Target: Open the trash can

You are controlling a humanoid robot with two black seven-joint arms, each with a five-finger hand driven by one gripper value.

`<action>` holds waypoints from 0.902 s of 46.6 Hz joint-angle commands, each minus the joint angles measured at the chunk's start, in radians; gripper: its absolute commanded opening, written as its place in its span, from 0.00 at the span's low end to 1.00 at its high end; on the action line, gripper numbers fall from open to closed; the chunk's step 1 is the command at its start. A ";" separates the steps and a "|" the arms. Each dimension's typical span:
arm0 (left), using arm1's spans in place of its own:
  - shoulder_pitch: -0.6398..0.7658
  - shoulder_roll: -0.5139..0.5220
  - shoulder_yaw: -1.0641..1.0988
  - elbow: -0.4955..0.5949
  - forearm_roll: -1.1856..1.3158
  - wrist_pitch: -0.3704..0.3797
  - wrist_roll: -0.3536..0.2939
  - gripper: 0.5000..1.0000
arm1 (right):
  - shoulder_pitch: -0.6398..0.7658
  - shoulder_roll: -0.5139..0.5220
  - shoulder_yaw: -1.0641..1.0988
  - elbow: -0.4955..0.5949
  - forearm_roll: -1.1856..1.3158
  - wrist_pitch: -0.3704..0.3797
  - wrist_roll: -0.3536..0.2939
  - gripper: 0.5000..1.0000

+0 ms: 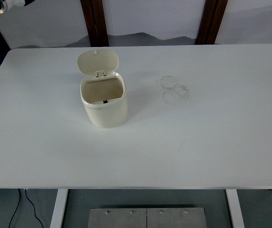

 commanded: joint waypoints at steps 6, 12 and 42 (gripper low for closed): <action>0.128 0.000 -0.159 0.004 -0.006 0.004 -0.002 1.00 | 0.000 0.000 0.000 0.000 0.000 0.000 0.000 0.99; 0.216 -0.001 -0.251 0.024 -0.009 0.002 -0.005 1.00 | 0.000 0.000 0.000 0.000 0.000 0.000 0.000 0.99; 0.414 -0.015 -0.421 0.084 -0.038 0.002 -0.062 1.00 | 0.000 0.000 0.000 0.000 0.000 0.000 0.000 0.99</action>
